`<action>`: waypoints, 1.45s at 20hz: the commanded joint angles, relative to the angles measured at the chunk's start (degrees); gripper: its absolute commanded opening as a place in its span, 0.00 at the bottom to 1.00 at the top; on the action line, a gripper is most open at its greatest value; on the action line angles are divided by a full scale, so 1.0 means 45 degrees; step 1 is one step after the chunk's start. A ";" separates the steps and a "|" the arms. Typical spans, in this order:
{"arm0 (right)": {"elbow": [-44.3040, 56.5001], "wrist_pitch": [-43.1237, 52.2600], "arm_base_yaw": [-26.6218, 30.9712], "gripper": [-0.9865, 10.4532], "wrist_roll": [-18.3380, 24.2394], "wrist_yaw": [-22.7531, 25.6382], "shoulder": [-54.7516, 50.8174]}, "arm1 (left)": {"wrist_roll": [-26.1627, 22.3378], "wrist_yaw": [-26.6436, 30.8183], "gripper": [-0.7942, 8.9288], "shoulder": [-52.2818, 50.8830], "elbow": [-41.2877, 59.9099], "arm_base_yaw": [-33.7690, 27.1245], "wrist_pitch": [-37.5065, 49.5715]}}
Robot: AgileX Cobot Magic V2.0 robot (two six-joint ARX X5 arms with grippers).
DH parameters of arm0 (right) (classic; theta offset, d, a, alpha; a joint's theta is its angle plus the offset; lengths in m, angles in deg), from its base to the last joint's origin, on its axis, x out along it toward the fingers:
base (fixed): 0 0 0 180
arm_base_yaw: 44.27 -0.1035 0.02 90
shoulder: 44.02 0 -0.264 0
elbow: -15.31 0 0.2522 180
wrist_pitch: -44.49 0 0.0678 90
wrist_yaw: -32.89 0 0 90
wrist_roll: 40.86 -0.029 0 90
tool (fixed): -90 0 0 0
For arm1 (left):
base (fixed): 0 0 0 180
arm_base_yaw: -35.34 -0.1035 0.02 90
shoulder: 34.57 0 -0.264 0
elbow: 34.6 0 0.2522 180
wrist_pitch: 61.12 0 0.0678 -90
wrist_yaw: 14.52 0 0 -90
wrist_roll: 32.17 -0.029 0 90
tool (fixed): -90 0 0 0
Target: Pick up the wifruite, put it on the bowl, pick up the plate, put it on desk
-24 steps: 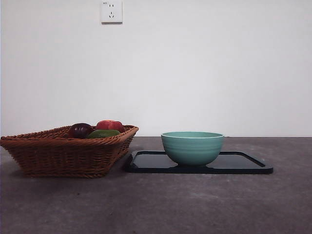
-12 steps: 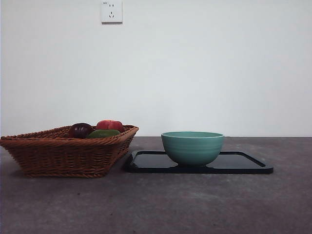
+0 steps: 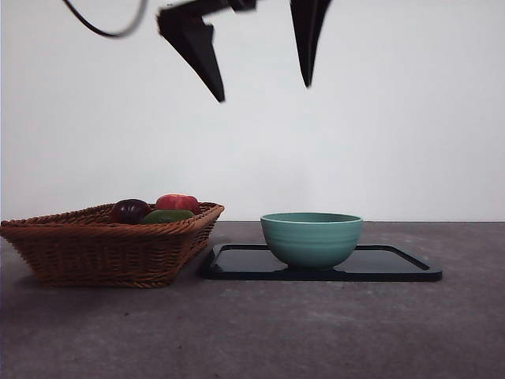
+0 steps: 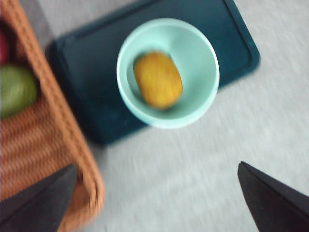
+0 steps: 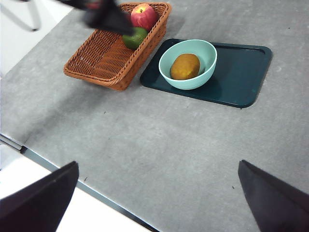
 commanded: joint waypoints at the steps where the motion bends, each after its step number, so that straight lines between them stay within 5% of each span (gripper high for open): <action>1: -0.0107 0.0155 -0.0087 0.57 -0.0151 0.0000 -0.0005 | -0.0816 0.0034 0.68 0.1404 -0.1661 -0.0083 -0.0136; 15: -0.0107 0.0151 -0.0087 0.57 -0.0073 0.0005 -0.0005 | -0.1132 0.0019 0.65 0.4634 -0.3279 -0.0617 0.2327; 29: -0.0107 0.0146 -0.0087 0.57 -0.0019 0.0005 -0.0005 | -0.0738 -0.0821 0.63 0.6086 -0.3279 -0.0486 0.1948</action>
